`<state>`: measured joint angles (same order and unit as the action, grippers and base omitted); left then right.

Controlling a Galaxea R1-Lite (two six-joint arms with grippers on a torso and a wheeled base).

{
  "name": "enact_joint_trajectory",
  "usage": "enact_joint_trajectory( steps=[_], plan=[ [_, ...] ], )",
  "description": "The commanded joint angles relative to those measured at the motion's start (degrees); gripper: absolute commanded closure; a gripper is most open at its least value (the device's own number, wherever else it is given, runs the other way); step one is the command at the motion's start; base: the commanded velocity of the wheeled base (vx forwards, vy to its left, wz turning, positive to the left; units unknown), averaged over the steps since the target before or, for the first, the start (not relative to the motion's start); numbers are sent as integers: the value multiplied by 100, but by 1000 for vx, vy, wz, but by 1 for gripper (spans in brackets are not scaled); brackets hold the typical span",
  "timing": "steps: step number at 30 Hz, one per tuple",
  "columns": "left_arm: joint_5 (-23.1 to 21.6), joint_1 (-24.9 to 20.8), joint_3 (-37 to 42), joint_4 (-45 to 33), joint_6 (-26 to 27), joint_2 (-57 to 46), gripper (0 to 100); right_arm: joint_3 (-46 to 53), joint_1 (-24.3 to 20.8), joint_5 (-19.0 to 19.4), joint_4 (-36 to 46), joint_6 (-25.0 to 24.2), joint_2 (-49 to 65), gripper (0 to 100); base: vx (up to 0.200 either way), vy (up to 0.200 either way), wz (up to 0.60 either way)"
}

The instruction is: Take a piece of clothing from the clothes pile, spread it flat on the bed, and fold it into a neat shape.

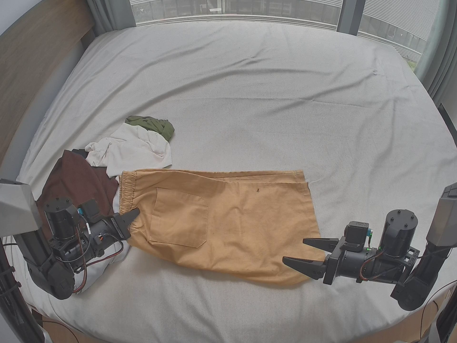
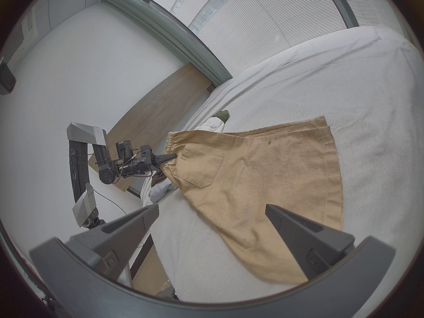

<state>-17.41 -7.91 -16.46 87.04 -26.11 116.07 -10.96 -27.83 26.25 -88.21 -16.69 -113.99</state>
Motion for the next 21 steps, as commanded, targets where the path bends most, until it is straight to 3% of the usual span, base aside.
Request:
enact_joint_trajectory(
  steps=[1,7,12,21],
  plan=[
    [-17,-334,-174,6,-25,-67,100,-3,6,3,-3,-1,-9,0,0,0,0],
    [-8,-668,-402,23,-263,-93,100,-11,6,21,-3,-1,9,0,0,0,0],
    [18,-1415,-806,-20,-597,-251,100,-73,120,38,-12,-10,53,0,0,0,0],
    [62,-2390,-1360,-170,-623,-93,100,-425,384,30,-3,-133,404,0,0,0,0]
  ],
)
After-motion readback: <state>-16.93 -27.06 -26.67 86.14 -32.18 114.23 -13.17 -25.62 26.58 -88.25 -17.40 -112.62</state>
